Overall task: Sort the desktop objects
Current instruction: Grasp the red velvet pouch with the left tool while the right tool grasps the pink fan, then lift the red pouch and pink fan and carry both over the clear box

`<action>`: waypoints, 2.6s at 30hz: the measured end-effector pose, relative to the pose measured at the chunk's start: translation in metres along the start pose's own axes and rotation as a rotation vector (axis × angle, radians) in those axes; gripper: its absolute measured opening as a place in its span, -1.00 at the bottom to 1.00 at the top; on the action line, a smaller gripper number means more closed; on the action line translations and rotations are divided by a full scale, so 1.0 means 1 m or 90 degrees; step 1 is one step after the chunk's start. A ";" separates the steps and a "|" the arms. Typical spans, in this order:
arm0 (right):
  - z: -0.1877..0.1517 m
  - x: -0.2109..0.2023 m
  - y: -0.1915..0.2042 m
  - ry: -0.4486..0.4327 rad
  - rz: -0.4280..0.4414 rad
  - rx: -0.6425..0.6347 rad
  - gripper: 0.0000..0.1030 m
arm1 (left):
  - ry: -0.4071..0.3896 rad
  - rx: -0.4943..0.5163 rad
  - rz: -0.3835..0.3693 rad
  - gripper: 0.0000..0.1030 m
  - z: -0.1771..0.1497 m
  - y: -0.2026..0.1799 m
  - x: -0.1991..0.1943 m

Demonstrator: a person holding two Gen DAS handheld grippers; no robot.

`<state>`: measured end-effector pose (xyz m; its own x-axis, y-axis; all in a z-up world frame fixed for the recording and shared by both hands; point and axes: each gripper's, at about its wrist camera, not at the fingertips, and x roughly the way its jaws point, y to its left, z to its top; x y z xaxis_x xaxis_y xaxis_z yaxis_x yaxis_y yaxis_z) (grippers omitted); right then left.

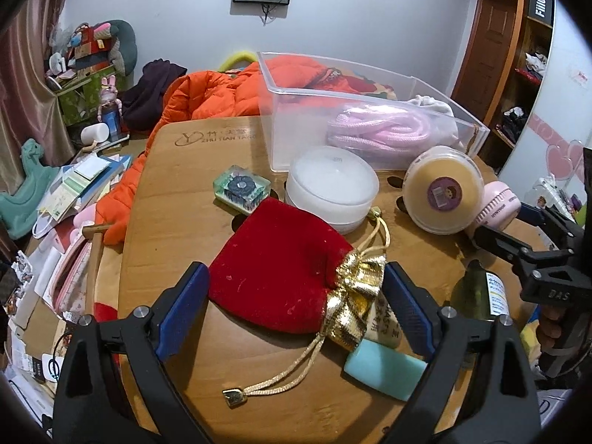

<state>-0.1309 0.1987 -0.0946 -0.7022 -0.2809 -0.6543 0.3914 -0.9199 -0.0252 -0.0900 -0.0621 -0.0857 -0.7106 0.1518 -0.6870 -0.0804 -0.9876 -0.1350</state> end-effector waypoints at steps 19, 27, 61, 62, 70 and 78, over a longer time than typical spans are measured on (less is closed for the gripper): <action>-0.007 0.009 -0.011 0.026 0.039 0.026 0.13 | -0.001 -0.022 -0.024 -0.19 -0.001 0.001 -0.003; -0.003 0.002 -0.013 0.005 0.036 0.031 0.10 | 0.000 -0.046 -0.030 -0.46 -0.001 0.003 -0.006; 0.005 0.012 -0.016 0.013 0.046 0.011 0.16 | -0.093 -0.037 -0.042 -0.50 0.011 -0.016 -0.064; 0.005 0.014 -0.016 0.013 0.046 0.010 0.17 | -0.095 -0.039 -0.043 -0.50 0.011 -0.016 -0.065; 0.005 0.016 -0.018 -0.003 0.045 0.017 0.14 | -0.103 -0.048 -0.051 -0.50 0.017 -0.017 -0.064; 0.009 -0.005 -0.024 -0.029 0.069 0.037 0.14 | -0.117 -0.044 -0.057 -0.50 0.022 -0.023 -0.069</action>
<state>-0.1418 0.2204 -0.0838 -0.6841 -0.3910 -0.6157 0.4326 -0.8972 0.0891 -0.0546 -0.0512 -0.0192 -0.8188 0.2225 -0.5293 -0.1052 -0.9644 -0.2427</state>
